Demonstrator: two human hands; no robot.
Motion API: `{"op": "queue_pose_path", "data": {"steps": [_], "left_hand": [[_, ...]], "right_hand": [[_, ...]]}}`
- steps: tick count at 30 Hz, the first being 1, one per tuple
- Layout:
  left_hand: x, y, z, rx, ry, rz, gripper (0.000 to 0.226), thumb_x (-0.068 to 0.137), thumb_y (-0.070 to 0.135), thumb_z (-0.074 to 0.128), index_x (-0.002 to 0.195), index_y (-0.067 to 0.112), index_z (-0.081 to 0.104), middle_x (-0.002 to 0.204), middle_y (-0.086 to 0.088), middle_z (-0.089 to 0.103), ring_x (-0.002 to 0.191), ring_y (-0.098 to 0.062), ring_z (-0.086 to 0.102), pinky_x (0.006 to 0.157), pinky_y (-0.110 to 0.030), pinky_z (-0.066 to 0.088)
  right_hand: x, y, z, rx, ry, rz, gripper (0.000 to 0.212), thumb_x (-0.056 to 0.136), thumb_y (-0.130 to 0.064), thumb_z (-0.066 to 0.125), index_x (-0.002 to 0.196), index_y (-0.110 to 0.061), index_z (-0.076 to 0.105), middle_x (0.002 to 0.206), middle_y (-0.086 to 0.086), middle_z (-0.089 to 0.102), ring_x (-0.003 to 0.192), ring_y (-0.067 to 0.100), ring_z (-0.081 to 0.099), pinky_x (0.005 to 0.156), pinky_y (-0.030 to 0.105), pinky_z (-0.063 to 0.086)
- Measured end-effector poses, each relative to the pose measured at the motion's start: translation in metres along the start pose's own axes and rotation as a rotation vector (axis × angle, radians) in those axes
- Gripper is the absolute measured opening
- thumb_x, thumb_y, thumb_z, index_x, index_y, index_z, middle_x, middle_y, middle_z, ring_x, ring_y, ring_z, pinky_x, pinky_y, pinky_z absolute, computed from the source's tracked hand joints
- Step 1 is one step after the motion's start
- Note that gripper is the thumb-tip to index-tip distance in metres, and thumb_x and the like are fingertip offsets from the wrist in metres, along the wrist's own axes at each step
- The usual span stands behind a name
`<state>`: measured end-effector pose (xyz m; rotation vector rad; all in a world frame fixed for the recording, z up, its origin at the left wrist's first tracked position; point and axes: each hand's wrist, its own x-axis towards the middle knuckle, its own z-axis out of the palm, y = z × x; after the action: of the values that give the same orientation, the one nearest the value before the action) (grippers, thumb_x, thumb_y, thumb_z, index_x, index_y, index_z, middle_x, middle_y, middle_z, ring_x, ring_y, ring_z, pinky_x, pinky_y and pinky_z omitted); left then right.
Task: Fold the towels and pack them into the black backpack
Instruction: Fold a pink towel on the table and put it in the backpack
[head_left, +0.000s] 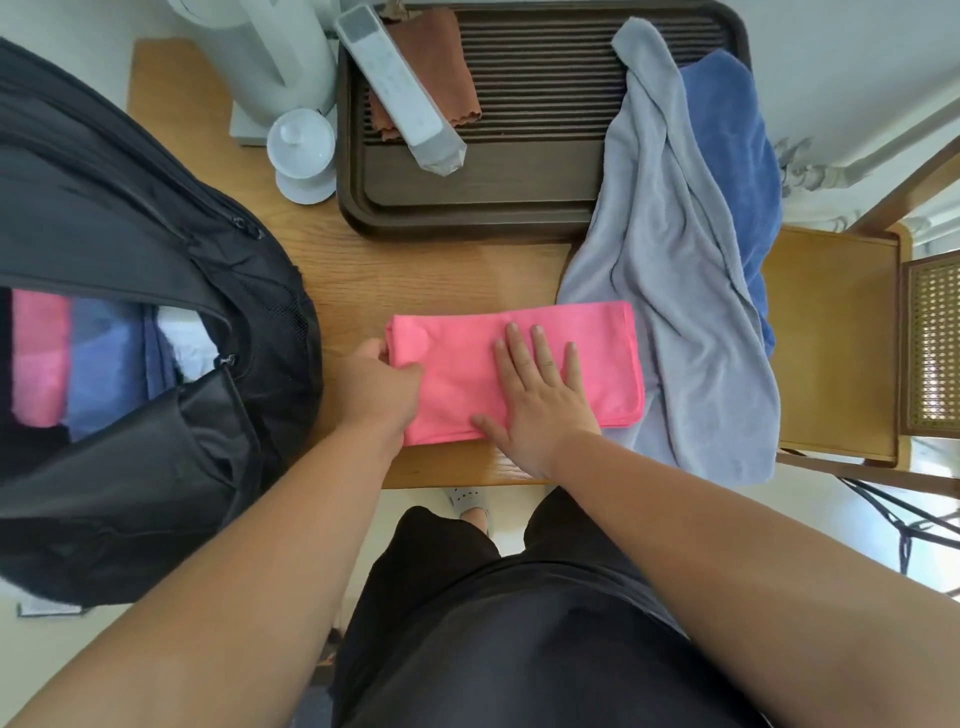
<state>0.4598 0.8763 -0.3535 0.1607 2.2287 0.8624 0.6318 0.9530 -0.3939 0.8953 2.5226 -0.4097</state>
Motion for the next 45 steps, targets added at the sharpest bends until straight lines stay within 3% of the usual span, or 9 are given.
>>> {"op": "queue_pose_path", "data": {"steps": [8,16,21,25,30,33,37,40,45], "left_hand": [[-0.01,0.008,-0.038,0.099,0.084,0.228,0.009,0.087,0.012,0.065,0.093,0.019,0.064,0.091,0.003,0.067,0.082,-0.018,0.065,0.075,-0.048,0.059],[-0.058,0.062,0.018,0.119,-0.077,0.498,0.025,0.09,0.014,0.066,0.113,0.025,0.065,0.088,0.014,0.063,0.079,-0.003,0.061,0.063,-0.021,0.049],[-0.062,0.068,0.076,0.241,-0.121,0.532,0.043,0.088,0.012,0.064,0.128,0.029,0.062,0.102,0.008,0.06,0.092,-0.017,0.064,0.083,-0.038,0.057],[-0.061,0.067,0.112,0.351,-0.161,0.536,0.047,0.087,0.01,0.065,0.132,0.021,0.062,0.117,0.001,0.068,0.106,-0.019,0.064,0.092,-0.035,0.053],[-0.064,0.06,0.129,0.454,-0.269,0.469,0.029,0.093,0.029,0.064,0.115,0.011,0.066,0.107,-0.004,0.07,0.098,-0.023,0.065,0.086,-0.041,0.053],[-0.066,0.054,0.121,0.426,-0.291,0.492,0.028,0.098,0.019,0.057,0.125,0.015,0.065,0.116,-0.002,0.07,0.107,-0.02,0.064,0.093,-0.034,0.051],[-0.065,0.04,0.102,0.648,0.019,0.679,0.047,0.09,0.023,0.064,0.134,0.009,0.058,0.135,-0.011,0.056,0.122,-0.031,0.052,0.103,-0.041,0.041],[-0.061,0.029,0.099,0.882,0.031,0.623,0.085,0.089,0.054,0.059,0.157,0.016,0.026,0.166,-0.009,0.017,0.15,-0.031,0.02,0.121,-0.05,0.018],[-0.049,0.013,0.119,1.043,-0.113,0.49,0.121,0.075,0.086,0.034,0.157,0.016,-0.02,0.162,-0.005,-0.033,0.149,-0.026,-0.029,0.12,-0.06,-0.012]], "right_hand": [[0.02,-0.035,-0.03,0.14,-0.112,-0.051,0.084,0.098,-0.066,0.027,0.16,-0.02,-0.006,0.166,-0.001,-0.02,0.153,0.027,-0.018,0.122,0.059,-0.003],[-0.011,0.044,-0.052,0.735,0.167,0.213,0.039,0.099,-0.044,0.047,0.127,-0.025,0.066,0.132,-0.001,0.058,0.118,0.019,0.056,0.101,0.035,0.045],[-0.028,0.088,-0.059,1.094,0.055,0.402,0.028,0.099,-0.032,0.055,0.122,-0.024,0.068,0.11,-0.005,0.069,0.103,0.018,0.064,0.086,0.028,0.051],[-0.029,0.106,-0.051,1.176,-0.02,0.366,0.036,0.098,-0.029,0.056,0.134,-0.024,0.06,0.107,0.0,0.071,0.104,0.021,0.066,0.099,0.045,0.052],[-0.03,0.117,-0.057,1.239,-0.055,0.234,0.051,0.099,-0.029,0.053,0.147,-0.041,0.042,0.098,-0.01,0.069,0.097,0.01,0.064,0.089,0.028,0.051],[-0.031,0.117,-0.062,1.161,-0.116,0.137,0.044,0.102,-0.03,0.052,0.146,-0.035,0.049,0.117,-0.013,0.063,0.111,0.009,0.058,0.083,0.014,0.042],[-0.024,0.117,-0.06,0.857,-0.133,0.066,0.043,0.102,-0.033,0.052,0.143,-0.019,0.055,0.139,0.003,0.054,0.124,0.02,0.054,0.098,0.025,0.041],[-0.023,0.118,-0.055,0.626,-0.049,0.082,0.045,0.098,-0.047,0.051,0.138,-0.026,0.057,0.132,0.002,0.048,0.119,0.023,0.052,0.099,0.036,0.045],[-0.019,0.115,-0.057,0.013,0.212,-0.253,0.063,0.096,-0.058,0.043,0.151,-0.026,0.039,0.161,0.008,0.026,0.146,0.032,0.026,0.118,0.05,0.023]]}}
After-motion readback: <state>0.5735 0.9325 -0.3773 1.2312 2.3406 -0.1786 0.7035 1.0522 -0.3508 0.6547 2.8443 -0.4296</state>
